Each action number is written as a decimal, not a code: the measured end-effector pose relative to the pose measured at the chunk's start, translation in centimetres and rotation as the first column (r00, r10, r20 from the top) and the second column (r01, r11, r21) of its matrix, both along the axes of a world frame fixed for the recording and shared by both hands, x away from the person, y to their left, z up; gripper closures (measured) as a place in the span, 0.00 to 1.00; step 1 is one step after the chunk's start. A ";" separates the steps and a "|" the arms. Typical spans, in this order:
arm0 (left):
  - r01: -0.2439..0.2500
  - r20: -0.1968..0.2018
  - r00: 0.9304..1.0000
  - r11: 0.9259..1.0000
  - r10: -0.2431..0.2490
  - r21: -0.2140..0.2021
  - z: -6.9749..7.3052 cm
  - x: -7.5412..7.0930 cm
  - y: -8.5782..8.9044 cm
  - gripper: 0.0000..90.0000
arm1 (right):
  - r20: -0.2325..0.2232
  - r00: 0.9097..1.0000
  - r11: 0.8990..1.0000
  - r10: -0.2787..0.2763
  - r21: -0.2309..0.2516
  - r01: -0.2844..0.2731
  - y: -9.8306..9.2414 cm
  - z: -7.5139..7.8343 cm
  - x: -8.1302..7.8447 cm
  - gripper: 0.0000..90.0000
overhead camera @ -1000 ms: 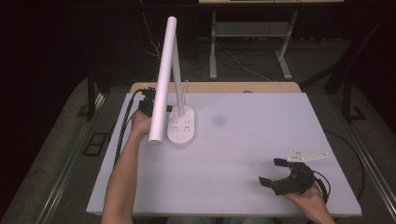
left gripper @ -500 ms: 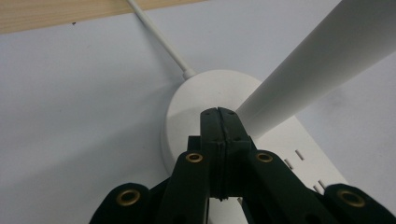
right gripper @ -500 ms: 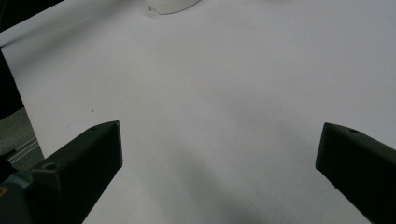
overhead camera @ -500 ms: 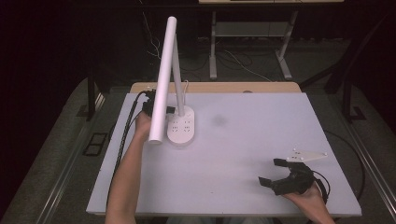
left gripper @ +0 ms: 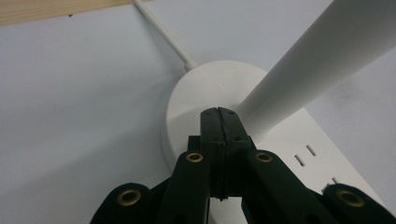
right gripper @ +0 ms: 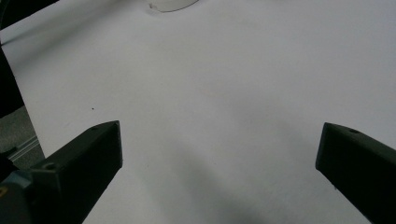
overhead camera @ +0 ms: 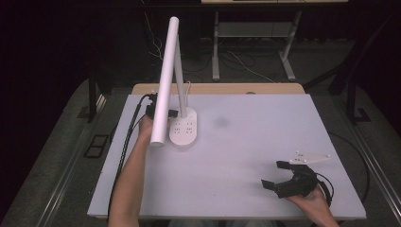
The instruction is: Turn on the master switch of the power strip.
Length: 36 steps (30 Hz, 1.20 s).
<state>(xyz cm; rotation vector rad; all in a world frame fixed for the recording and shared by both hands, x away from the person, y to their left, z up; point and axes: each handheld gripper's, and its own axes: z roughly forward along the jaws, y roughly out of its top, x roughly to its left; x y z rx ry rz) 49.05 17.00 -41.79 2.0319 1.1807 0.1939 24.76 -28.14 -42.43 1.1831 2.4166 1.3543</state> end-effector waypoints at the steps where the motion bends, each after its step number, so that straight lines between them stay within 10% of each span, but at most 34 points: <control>1: 0.003 0.001 1.000 1.000 -0.003 -0.002 0.0 0.0 0.0 1.00 | 0.001 1.000 1.000 0.003 0.000 -0.003 0.0 0.0 0.0 0.00; 12: -0.012 0.026 1.000 0.999 0.011 0.037 -0.1 -0.3 -0.8 1.00 | -0.009 1.000 1.000 0.016 0.002 -0.016 0.4 -0.1 -0.1 0.00; 36: -0.070 0.017 0.997 0.997 0.071 -0.045 -0.9 -0.3 -0.6 1.00 | -0.003 1.000 1.000 0.010 0.010 -0.010 0.1 0.1 -0.2 0.00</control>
